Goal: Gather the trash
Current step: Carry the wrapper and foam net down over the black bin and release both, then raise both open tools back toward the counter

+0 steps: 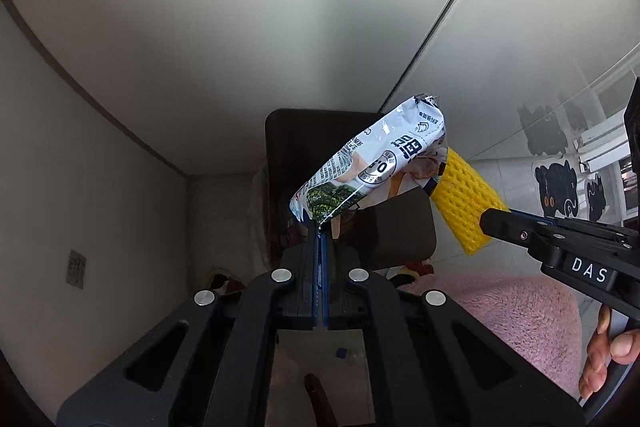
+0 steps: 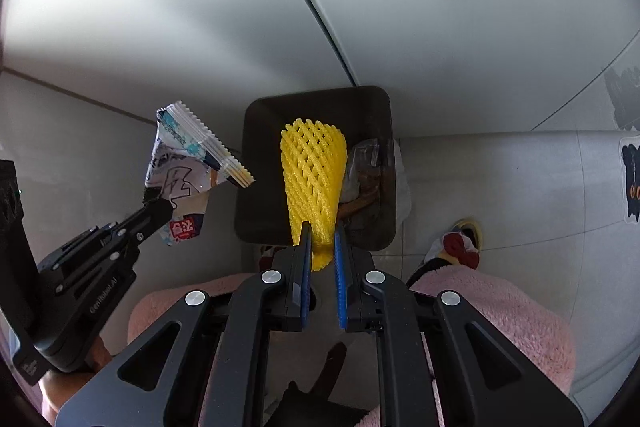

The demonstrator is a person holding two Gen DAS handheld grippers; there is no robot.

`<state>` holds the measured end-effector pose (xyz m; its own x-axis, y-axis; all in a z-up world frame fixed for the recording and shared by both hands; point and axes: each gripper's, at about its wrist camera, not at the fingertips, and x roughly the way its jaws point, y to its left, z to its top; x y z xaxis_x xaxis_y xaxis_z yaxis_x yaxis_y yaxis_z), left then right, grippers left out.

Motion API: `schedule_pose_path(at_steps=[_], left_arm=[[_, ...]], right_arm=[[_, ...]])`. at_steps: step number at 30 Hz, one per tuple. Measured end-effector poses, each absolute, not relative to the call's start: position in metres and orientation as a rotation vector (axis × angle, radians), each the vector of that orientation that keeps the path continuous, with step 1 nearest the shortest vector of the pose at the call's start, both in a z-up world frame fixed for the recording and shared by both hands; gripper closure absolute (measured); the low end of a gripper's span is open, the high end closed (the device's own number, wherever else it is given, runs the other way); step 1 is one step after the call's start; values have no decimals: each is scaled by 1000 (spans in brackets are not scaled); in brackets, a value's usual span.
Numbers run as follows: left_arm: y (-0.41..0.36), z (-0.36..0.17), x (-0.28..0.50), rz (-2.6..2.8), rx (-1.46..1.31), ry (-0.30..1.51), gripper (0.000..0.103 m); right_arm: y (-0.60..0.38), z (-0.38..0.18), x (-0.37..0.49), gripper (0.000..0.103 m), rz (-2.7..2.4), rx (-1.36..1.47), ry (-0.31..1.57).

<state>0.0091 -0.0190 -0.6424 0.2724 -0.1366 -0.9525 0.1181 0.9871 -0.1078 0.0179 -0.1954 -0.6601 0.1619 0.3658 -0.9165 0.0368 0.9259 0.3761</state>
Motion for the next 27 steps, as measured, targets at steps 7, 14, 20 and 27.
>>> schedule_pose_path(at_steps=[7,14,20,27], left_arm=[[-18,-667,24,-191,-34,1359,103],[-22,-672,27,-186,-46,1374,96],[-18,-662,26,-172,-39,1349,54],[-13,-631,19,-160,-25,1299,22]], right_arm=[[-194,-679,30,91,238,352,1417],[-195,-680,39,88,236,376,1424],[-201,-672,43,29,217,401,1391],[-202,-643,40,14,208,381,1340]])
